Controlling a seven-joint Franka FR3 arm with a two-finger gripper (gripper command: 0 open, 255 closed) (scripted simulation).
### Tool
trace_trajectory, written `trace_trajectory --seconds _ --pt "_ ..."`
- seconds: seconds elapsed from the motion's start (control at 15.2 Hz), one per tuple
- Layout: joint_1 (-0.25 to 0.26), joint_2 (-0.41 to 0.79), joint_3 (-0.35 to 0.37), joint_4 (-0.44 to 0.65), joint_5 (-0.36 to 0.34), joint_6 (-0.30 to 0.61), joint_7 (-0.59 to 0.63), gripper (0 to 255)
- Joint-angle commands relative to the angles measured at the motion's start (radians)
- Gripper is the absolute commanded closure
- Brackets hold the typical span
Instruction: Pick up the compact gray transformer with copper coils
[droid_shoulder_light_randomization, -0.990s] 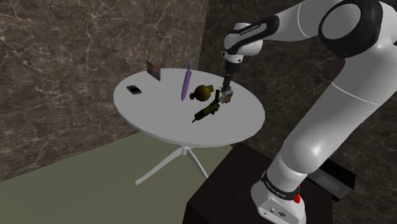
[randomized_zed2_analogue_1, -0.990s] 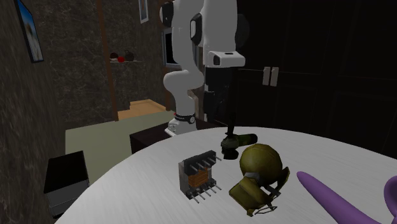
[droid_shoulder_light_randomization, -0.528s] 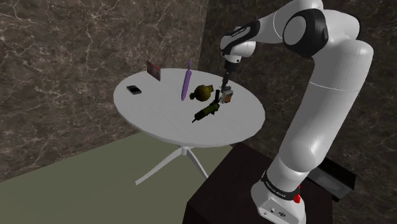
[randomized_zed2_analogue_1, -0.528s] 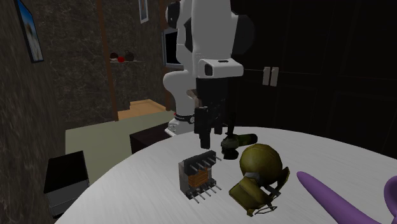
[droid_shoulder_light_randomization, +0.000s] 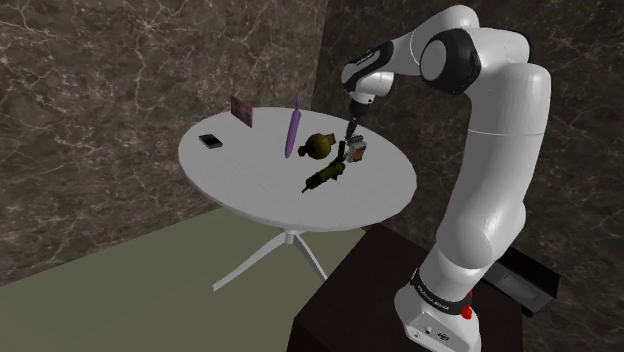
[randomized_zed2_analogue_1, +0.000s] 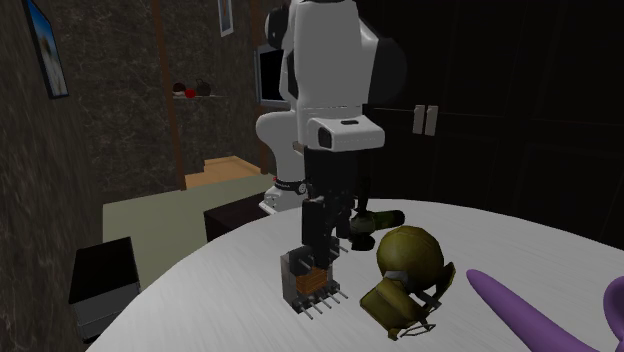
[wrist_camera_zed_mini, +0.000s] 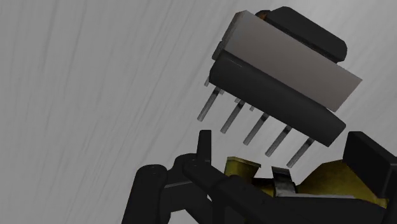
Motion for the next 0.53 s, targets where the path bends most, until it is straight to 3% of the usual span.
trace_trajectory --seconds 0.0,0.2,0.26,0.46 --pt "-0.002 0.013 0.003 -0.012 0.009 0.024 -0.006 0" --pt "-0.004 0.023 0.006 -0.021 0.016 0.042 -0.011 0" --pt "-0.003 0.021 0.006 -0.022 0.015 0.042 -0.009 255" --pt "-0.002 0.022 0.006 -0.021 0.015 0.041 -0.009 255"
